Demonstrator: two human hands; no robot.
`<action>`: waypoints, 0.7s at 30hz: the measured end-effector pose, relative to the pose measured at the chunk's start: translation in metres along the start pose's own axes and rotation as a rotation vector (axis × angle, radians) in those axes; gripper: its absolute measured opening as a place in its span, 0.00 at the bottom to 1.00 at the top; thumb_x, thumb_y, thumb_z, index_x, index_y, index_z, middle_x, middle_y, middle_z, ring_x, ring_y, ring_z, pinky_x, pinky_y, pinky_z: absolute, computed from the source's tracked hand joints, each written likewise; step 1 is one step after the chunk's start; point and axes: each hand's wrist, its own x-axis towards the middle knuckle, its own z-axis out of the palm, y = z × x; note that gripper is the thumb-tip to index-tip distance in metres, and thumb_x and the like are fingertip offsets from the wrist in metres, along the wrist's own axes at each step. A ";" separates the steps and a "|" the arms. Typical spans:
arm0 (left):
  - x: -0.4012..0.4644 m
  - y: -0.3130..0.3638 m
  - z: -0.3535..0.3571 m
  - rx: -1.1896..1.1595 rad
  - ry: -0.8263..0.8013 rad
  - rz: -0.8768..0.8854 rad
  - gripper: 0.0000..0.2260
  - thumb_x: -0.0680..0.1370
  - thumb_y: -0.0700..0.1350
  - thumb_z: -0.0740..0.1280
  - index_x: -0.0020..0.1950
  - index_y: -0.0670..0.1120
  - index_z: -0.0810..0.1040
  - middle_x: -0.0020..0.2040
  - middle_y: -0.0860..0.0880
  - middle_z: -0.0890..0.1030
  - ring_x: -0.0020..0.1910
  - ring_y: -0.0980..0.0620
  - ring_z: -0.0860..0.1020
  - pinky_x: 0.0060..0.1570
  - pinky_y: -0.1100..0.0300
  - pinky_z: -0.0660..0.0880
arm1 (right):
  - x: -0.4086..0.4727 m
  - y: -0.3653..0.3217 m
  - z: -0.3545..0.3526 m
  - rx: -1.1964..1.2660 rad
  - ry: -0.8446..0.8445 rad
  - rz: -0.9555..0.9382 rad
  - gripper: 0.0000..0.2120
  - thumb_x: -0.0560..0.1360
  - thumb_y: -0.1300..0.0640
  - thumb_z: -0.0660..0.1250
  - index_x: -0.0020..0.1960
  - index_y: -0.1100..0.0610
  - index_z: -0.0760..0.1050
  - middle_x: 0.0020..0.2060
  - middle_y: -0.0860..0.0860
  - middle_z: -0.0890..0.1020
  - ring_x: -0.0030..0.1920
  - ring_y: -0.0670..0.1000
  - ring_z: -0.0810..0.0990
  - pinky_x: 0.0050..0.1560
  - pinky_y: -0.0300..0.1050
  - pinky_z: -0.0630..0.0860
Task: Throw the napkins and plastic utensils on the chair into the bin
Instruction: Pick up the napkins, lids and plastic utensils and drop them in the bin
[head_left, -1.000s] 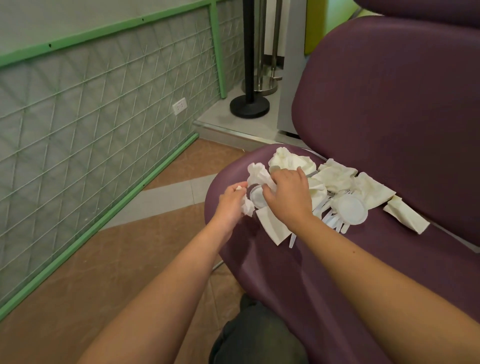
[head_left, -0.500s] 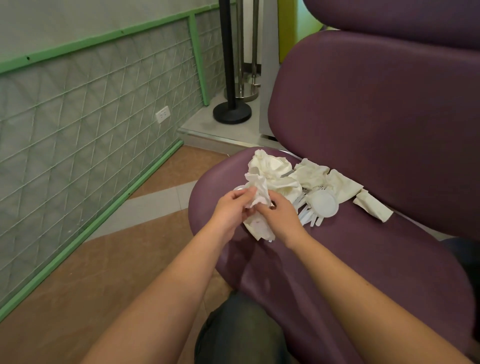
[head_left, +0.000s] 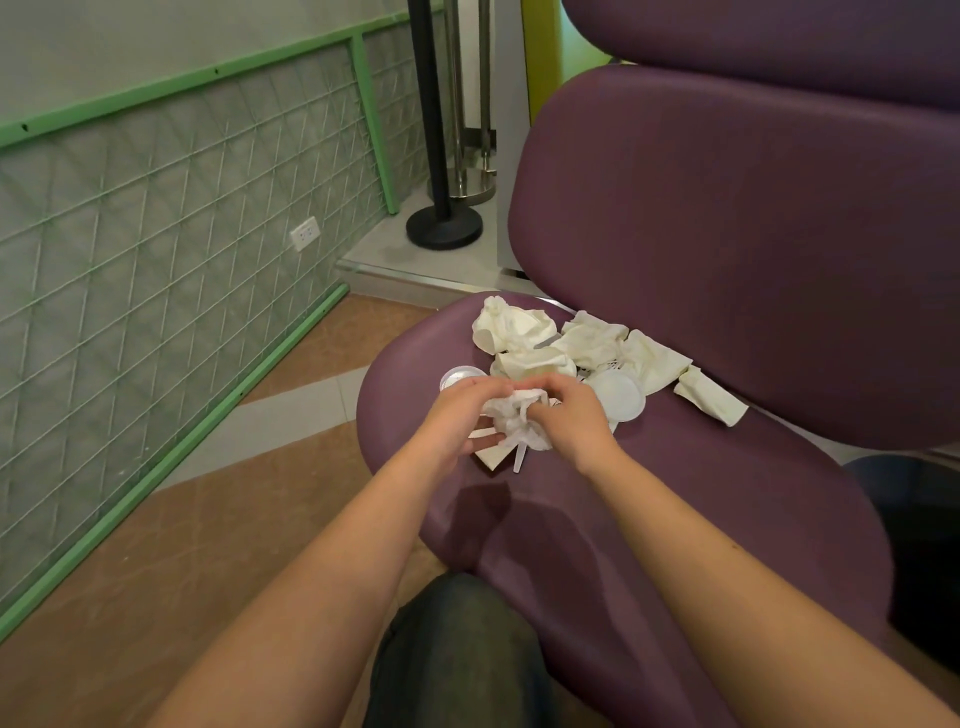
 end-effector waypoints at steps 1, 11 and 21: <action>-0.001 -0.001 0.002 -0.027 -0.022 -0.005 0.14 0.75 0.43 0.68 0.60 0.43 0.79 0.49 0.46 0.82 0.44 0.49 0.81 0.48 0.54 0.81 | 0.000 -0.001 -0.002 0.081 0.044 0.022 0.14 0.72 0.69 0.64 0.48 0.51 0.77 0.48 0.51 0.81 0.46 0.49 0.79 0.42 0.37 0.74; 0.005 -0.001 0.011 -0.070 -0.056 0.060 0.14 0.80 0.47 0.66 0.61 0.39 0.78 0.54 0.42 0.82 0.50 0.48 0.81 0.57 0.55 0.79 | -0.008 -0.009 -0.014 0.186 -0.069 -0.055 0.22 0.73 0.69 0.58 0.56 0.49 0.80 0.47 0.47 0.84 0.44 0.44 0.79 0.46 0.35 0.74; 0.034 0.008 0.008 0.039 -0.062 0.015 0.22 0.76 0.57 0.69 0.59 0.41 0.81 0.55 0.43 0.84 0.50 0.50 0.83 0.48 0.58 0.80 | 0.022 -0.006 0.008 0.034 0.133 -0.050 0.02 0.72 0.57 0.73 0.44 0.54 0.80 0.40 0.44 0.82 0.41 0.43 0.78 0.42 0.36 0.73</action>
